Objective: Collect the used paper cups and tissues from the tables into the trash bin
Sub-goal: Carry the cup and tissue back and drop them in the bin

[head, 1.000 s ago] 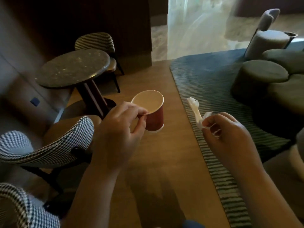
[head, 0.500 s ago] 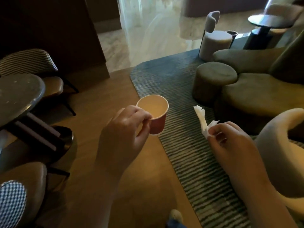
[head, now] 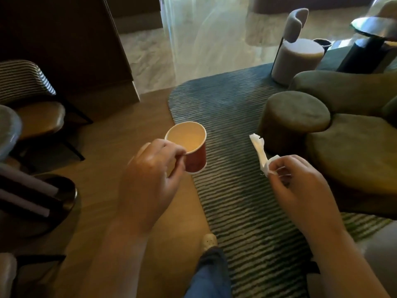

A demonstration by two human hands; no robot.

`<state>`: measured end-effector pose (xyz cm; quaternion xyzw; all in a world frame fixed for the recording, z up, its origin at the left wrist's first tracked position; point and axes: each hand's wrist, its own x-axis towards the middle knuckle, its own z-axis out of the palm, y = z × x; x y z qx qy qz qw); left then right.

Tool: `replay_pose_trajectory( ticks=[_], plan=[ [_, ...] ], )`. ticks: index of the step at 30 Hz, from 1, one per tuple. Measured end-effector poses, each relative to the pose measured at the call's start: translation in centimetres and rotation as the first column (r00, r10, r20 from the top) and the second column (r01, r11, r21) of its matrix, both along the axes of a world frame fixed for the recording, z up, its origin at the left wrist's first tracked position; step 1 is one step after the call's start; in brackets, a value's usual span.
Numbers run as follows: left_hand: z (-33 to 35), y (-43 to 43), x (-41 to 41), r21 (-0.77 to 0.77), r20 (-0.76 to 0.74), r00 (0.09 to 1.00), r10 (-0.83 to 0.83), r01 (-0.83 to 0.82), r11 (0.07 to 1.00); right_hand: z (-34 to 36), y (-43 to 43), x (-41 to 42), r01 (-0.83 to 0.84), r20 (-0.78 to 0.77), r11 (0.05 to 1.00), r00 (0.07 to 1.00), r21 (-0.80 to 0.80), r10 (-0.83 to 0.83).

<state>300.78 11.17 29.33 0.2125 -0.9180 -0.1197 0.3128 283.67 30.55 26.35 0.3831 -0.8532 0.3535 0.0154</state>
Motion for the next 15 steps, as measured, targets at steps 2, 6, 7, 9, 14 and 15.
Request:
replay_pose_trajectory(
  ticks=[2,6,7,9,14,15],
  plan=[
    [-0.3,-3.8,-4.1,0.015,0.000,1.000,-0.002,0.002,1.000,0.0,-3.8,-4.2,-0.018,-0.006,1.000,1.000,0.014,0.018],
    [0.7,-10.9,-12.9,0.043,-0.002,1.000,-0.007,0.007,0.999,1.6,-11.2,-13.1,-0.031,0.006,0.999,0.999,0.027,0.031],
    [1.0,-12.4,-15.4,0.047,-0.001,1.000,-0.016,0.016,0.999,2.1,-12.9,-15.4,-0.031,-0.012,0.999,0.999,0.019,0.031],
    [1.5,-14.9,-20.4,0.045,0.015,0.999,-0.051,0.050,0.998,2.9,-15.6,-19.3,-0.022,-0.037,1.000,0.999,0.000,0.022],
    [1.2,-19.3,-32.7,0.051,0.072,0.987,-0.143,0.140,0.989,1.1,-18.3,-29.3,0.073,0.042,0.997,0.996,0.022,-0.073],
    [0.9,-20.4,-35.0,0.045,0.090,0.983,-0.160,0.156,0.987,0.1,-18.7,-31.6,0.103,0.063,0.994,0.992,0.041,-0.105]
  ],
)
